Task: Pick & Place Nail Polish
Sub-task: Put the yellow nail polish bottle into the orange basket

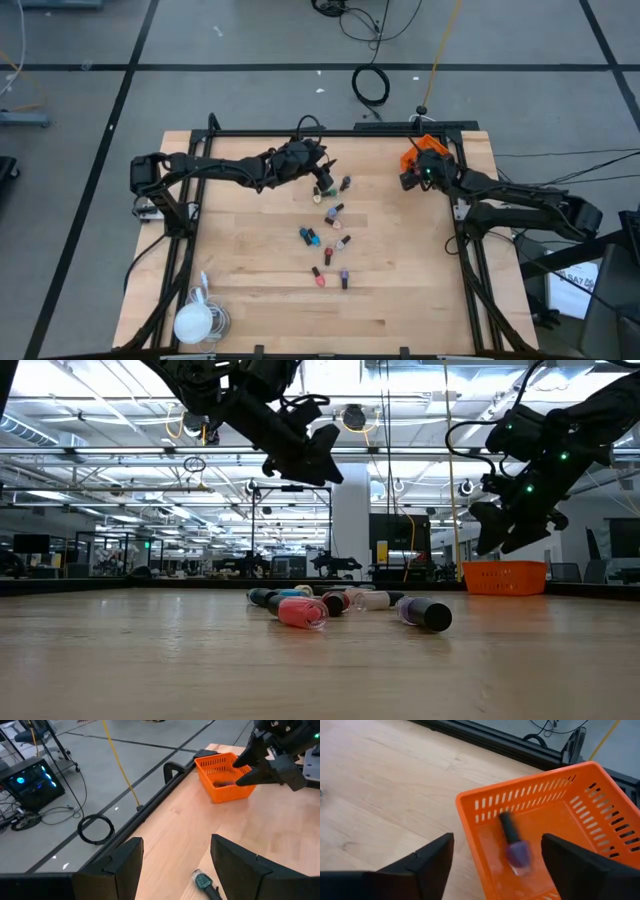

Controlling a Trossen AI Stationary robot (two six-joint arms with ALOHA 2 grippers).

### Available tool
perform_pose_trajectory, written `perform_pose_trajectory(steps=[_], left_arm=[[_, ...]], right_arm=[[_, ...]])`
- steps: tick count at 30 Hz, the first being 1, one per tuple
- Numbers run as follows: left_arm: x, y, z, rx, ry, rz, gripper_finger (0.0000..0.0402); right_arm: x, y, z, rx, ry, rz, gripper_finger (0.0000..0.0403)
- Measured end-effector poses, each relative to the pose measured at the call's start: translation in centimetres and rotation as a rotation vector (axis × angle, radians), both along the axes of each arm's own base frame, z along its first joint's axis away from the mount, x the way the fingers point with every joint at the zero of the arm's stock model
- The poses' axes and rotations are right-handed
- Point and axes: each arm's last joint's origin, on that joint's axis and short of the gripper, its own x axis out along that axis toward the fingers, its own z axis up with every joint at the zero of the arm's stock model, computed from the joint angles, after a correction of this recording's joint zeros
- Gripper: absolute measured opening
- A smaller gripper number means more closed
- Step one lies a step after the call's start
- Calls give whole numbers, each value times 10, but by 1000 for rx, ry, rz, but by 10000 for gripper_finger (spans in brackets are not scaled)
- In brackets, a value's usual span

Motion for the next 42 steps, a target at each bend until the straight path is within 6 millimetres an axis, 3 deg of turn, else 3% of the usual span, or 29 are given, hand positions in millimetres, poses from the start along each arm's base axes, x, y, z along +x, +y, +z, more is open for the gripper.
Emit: perform_pose_trajectory(steps=[5, 14, 23, 28, 33, 37, 42], left_arm=[[-2, -1, -4, -16, 45, -10, 230], [-14, -8, -27, -156, 294, -111, 230], [-11, -8, -60, -189, 460, -161, 230], [-3, -5, -95, -78, 622, -244, 230], [0, -1, -116, 112, 787, -310, 230], [1, -2, -118, 187, 835, -382, 230], [2, -4, -116, 152, 798, -347, 230]], right_arm=[[4, 0, 6, -11, -72, 51, 301], [21, 17, 33, -51, -364, 420, 279], [35, 34, 46, -158, -438, 625, 274], [37, 37, 47, -160, -441, 643, 274], [38, 41, 47, -154, -442, 666, 271], [39, 45, 45, -141, -433, 683, 270], [40, 48, 44, -115, -441, 690, 270]])
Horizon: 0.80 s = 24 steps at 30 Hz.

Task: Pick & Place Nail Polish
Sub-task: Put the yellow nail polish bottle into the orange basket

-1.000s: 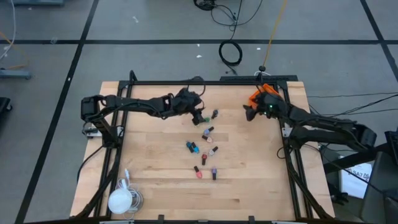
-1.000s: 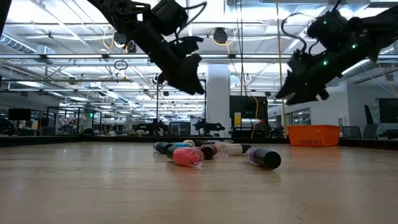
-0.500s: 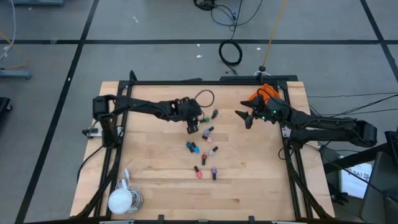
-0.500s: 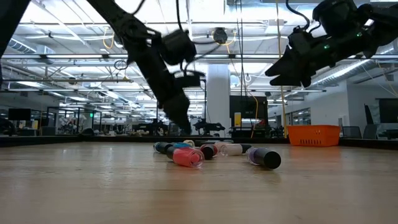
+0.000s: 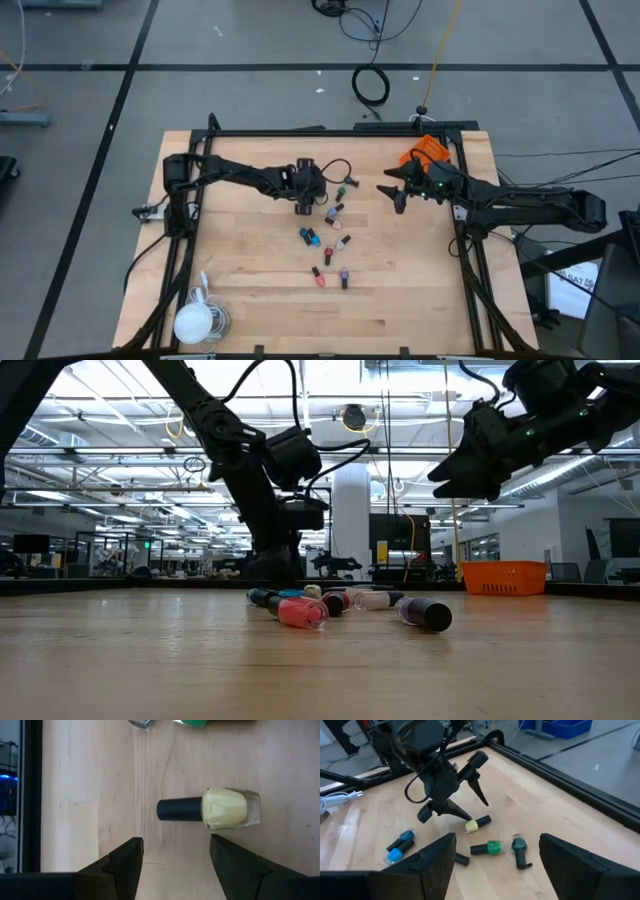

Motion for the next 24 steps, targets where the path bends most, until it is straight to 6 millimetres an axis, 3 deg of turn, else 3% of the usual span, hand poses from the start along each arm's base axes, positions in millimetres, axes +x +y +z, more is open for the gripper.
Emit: perform_pose_trajectory(steps=[4, 10, 15, 20, 24], left_arm=[[1, -3, 3, -36, -35, -5, 230], [11, -18, 7, -281, -187, -58, 230], [16, -27, 12, -269, -236, -69, 230], [13, -27, 11, -243, -208, 1, 230], [7, -21, 7, -347, -193, 126, 230]], right_arm=[[1, 2, 0, 1, -2, 13, 270], [1, 2, -1, 4, 7, 13, 270], [1, 2, -1, 4, 7, 13, 270], [0, 3, -2, 8, 17, 13, 270], [0, 3, -2, 12, 20, 12, 270]])
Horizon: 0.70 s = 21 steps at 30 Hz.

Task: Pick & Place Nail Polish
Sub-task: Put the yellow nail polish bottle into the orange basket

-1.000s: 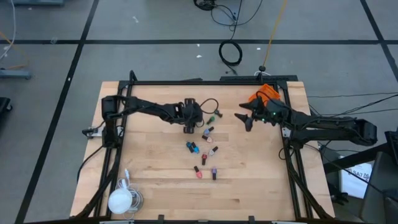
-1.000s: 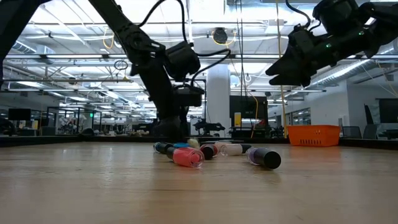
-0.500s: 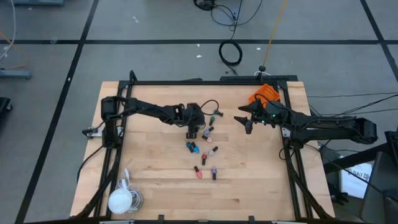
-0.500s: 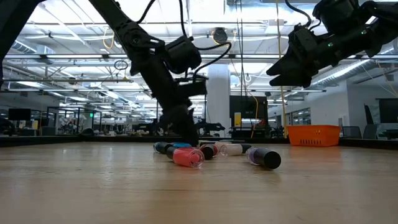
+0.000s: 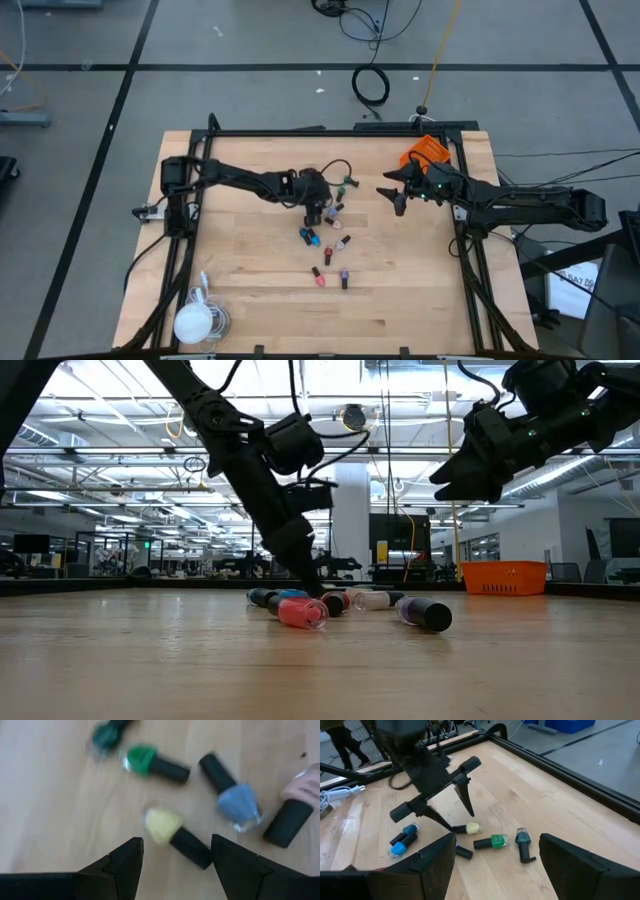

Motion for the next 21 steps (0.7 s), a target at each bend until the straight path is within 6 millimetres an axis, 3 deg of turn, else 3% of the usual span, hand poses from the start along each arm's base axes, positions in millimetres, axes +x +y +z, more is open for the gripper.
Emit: perform_pose_trajectory(steps=[7, 14, 21], left_arm=[[-4, 6, -2, -126, 4, 121, 230], [-3, 6, -6, -45, 26, -13, 230], [3, 6, -27, -34, 58, -129, 230]], right_arm=[[0, 0, 0, -5, -3, -3, 270], [0, 0, 0, 8, -6, -7, 270], [-1, 0, -3, 7, -21, -8, 270]])
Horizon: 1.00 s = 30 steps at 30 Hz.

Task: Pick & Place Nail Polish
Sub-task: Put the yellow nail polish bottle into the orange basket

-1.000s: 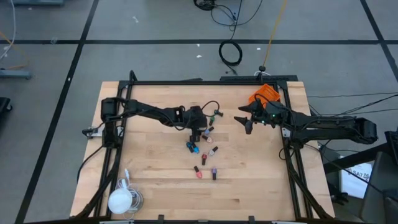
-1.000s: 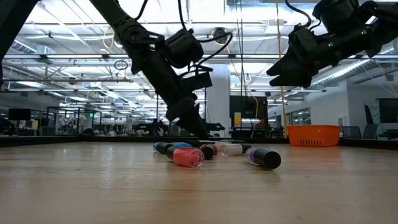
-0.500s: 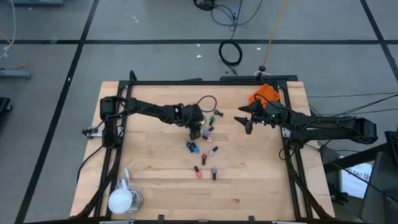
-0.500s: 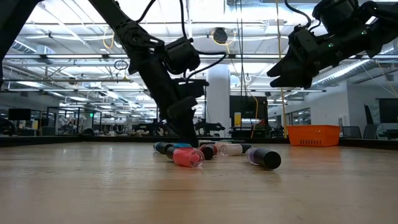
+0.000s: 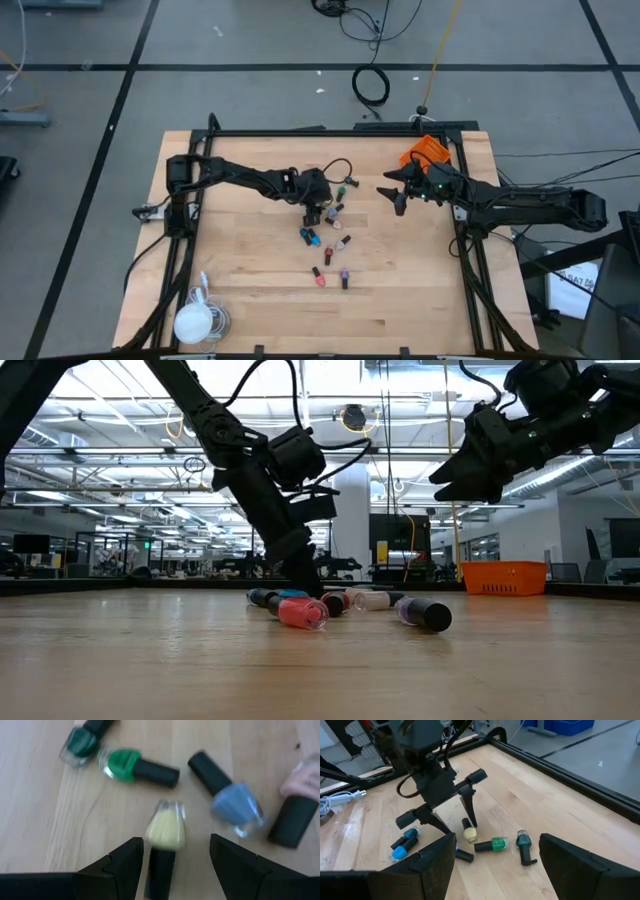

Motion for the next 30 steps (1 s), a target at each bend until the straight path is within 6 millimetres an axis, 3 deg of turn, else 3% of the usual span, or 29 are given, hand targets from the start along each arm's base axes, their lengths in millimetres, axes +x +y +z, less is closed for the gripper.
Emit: perform_pose_trajectory(steps=[4, 13, 17, 22, 26, 30], left_arm=[[1, 0, -9, -21, 13, -7, 230], [0, -1, -10, -21, 20, -10, 227], [0, -1, -10, -21, 21, -15, 186], [0, -1, -10, -24, 24, -18, 91], [-1, 2, -9, -21, 18, -11, 85], [-4, 3, 6, 1, -2, 0, 85]], right_arm=[[-2, 1, -8, 7, -2, -3, 270], [-4, 1, -15, 27, -15, -6, 270], [-4, 2, -15, 26, -14, -6, 270], [-4, 2, -15, 24, -13, -5, 270], [-4, 2, -15, 24, -13, -5, 270], [-4, 2, -15, 38, -18, -9, 270]])
